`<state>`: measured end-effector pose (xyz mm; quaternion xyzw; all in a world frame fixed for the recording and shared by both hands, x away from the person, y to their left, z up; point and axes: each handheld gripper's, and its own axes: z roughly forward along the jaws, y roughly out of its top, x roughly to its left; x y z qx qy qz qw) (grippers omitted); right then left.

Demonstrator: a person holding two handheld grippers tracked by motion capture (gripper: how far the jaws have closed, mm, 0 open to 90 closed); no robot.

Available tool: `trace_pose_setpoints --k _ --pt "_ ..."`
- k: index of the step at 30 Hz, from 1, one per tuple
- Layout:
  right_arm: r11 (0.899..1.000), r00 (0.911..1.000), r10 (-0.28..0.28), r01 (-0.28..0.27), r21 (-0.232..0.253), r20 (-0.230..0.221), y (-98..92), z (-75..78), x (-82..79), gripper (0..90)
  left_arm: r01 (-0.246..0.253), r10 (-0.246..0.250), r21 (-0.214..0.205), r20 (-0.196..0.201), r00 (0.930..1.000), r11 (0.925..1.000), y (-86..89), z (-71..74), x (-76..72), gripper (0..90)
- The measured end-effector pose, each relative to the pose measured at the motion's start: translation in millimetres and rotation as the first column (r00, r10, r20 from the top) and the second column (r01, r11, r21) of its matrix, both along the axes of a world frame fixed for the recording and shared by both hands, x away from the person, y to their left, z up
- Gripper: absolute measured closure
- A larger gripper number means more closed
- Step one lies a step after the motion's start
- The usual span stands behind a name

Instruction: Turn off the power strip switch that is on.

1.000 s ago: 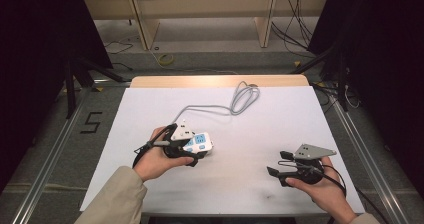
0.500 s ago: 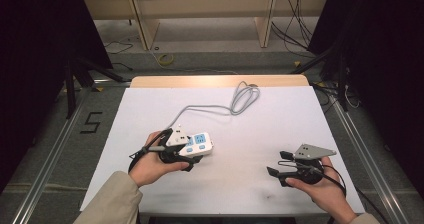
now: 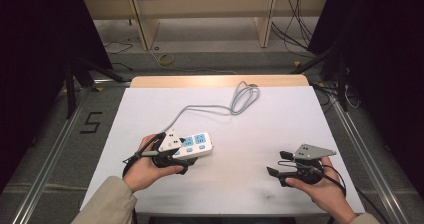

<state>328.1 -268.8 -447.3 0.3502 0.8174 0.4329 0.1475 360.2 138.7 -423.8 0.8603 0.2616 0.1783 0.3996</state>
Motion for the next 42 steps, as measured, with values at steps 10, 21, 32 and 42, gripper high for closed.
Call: trace_pose_setpoints --k 10,21,32,42 --pt "1.0 1.0 0.001 -0.001 -0.004 -0.001 -0.1 -0.3 0.2 25.8 -0.008 0.008 0.003 -0.014 0.9999 1.0 8.2 -4.2 -4.1 24.5" --pt "1.0 1.0 -0.003 0.003 -0.004 0.001 -2.2 -0.2 0.2 25.5 -0.059 0.059 0.021 -0.009 0.9982 0.998 23.2 -11.6 -11.9 21.6" --pt "1.0 1.0 0.001 -0.001 -0.011 0.003 -2.0 -0.3 -0.4 24.9 -0.106 0.106 0.022 -0.011 0.9943 0.9942 43.2 -15.6 -16.3 15.7" --pt "1.0 1.0 0.002 -0.002 -0.009 0.005 -2.4 -0.2 -1.2 24.2 -0.131 0.131 0.01 -0.014 0.9913 0.9913 55.9 -18.4 -22.7 15.5"
